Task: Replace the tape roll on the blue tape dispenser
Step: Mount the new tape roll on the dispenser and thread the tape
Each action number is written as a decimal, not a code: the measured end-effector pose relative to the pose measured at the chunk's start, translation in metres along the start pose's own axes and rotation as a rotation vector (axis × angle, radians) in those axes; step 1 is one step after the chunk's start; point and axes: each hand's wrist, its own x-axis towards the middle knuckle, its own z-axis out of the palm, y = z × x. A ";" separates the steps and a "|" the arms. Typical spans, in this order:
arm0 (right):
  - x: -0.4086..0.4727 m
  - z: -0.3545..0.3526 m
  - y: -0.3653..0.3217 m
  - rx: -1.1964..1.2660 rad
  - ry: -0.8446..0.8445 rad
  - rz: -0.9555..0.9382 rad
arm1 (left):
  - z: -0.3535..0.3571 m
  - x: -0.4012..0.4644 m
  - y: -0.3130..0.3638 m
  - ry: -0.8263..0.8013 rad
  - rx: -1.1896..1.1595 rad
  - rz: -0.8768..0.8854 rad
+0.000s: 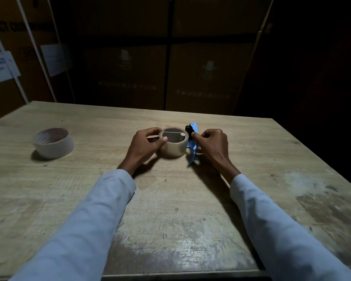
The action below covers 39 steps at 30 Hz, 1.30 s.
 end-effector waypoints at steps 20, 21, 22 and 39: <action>-0.020 0.006 -0.023 -0.129 0.121 0.059 | 0.027 -0.046 0.024 0.218 0.110 -0.043; -0.021 0.004 -0.024 -0.138 0.112 0.054 | 0.028 -0.047 0.024 0.215 0.111 -0.045; -0.021 0.002 -0.023 -0.143 0.098 0.051 | 0.028 -0.047 0.024 0.204 0.107 -0.048; -0.027 -0.018 -0.006 -0.106 -0.133 -0.054 | 0.029 -0.040 0.028 0.106 0.193 0.036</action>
